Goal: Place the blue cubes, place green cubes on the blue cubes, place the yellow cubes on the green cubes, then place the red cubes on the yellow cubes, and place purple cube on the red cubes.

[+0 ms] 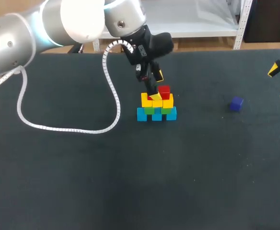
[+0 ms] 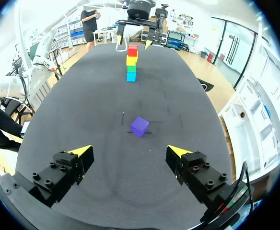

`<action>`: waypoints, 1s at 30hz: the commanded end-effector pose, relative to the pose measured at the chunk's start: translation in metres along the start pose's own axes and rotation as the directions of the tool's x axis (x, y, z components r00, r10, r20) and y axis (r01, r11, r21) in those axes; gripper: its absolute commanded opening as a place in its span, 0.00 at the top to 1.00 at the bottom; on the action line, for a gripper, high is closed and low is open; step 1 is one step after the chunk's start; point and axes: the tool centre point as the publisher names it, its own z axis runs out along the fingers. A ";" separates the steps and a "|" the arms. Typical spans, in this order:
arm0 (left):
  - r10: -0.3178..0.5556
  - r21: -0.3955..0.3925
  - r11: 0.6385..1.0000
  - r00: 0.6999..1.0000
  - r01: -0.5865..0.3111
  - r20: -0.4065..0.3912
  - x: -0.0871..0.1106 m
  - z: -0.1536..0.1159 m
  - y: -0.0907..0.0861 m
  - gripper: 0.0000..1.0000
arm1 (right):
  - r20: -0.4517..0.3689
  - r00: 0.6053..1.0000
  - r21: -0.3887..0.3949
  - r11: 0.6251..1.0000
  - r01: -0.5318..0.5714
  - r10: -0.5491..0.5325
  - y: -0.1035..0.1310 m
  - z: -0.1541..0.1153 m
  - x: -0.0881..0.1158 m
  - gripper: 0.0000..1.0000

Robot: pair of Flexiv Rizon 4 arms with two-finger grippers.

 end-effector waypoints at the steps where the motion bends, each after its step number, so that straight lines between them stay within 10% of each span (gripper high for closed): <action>1: 0.004 0.019 1.000 1.000 -0.004 -0.003 -0.003 0.001 0.007 0.00 | 0.002 1.000 0.000 1.000 0.001 -0.001 0.000 0.000 0.000 0.00; 30: 0.012 0.021 1.000 1.000 -0.012 0.011 -0.002 0.003 0.019 0.00 | 0.002 1.000 0.000 1.000 0.001 -0.001 0.000 0.000 0.000 0.00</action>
